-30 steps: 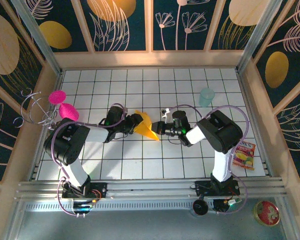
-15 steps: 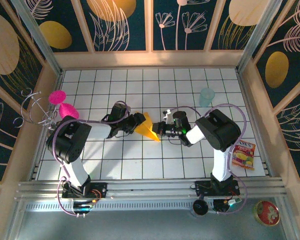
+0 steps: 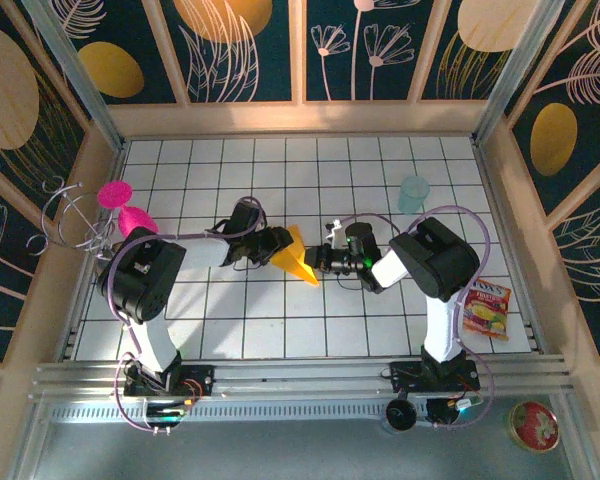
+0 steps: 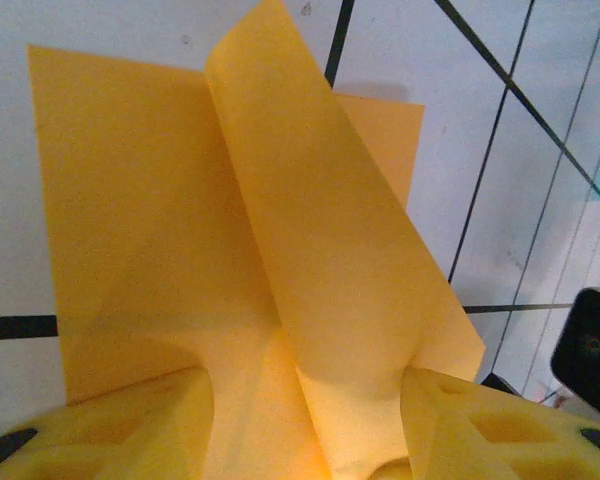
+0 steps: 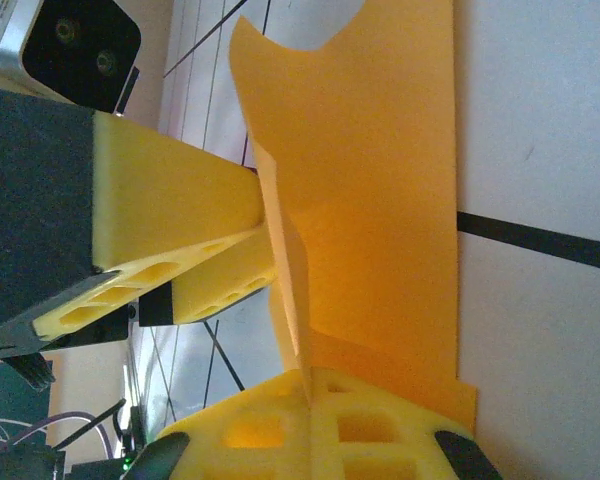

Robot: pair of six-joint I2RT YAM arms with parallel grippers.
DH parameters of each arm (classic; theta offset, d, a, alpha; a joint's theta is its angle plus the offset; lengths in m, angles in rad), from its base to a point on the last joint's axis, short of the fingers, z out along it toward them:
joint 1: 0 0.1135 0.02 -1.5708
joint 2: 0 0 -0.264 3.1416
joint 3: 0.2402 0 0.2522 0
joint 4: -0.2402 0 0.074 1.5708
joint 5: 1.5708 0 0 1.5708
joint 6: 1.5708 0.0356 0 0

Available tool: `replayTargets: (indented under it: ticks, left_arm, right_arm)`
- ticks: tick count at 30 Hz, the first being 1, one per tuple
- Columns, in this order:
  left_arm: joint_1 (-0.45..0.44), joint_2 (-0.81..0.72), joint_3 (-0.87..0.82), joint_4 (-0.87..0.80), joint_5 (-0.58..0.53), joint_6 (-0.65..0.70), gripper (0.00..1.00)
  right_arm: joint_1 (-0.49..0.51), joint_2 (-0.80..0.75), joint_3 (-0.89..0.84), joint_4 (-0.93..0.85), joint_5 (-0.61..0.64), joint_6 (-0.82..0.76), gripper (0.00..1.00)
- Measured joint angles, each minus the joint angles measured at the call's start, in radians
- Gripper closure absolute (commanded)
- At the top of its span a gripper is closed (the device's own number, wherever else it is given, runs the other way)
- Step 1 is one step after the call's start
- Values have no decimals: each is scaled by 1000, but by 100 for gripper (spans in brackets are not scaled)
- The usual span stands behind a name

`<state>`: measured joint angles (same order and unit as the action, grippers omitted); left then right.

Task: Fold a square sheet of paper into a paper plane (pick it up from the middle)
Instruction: Fourth fold the wing at the center of the table.

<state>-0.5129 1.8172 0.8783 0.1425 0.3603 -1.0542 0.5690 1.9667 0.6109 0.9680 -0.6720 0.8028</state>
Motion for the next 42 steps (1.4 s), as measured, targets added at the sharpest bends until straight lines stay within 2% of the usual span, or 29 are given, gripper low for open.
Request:
replayTargets:
  ticks: [3, 11, 15, 25, 36, 42]
  left_arm:
    - [-6, 7, 19, -34, -17, 15, 49]
    - [-10, 17, 33, -61, -34, 34, 52]
    - [-10, 23, 39, -68, -36, 37, 55]
    - [-10, 31, 46, -68, -40, 41, 56]
    - [-10, 32, 46, -68, -44, 42, 58]
    - [-10, 31, 51, -73, -44, 45, 58]
  right_arm:
    - [0, 0, 5, -10, -3, 0, 96]
    - [-1, -43, 21, -105, -2, -20, 77]
    - [-1, -90, 23, -162, -1, -40, 75]
    - [-1, -108, 23, -252, 13, -74, 75]
    - [-1, -100, 34, -297, 17, -109, 87]
    - [-6, -86, 37, -299, 15, -105, 91]
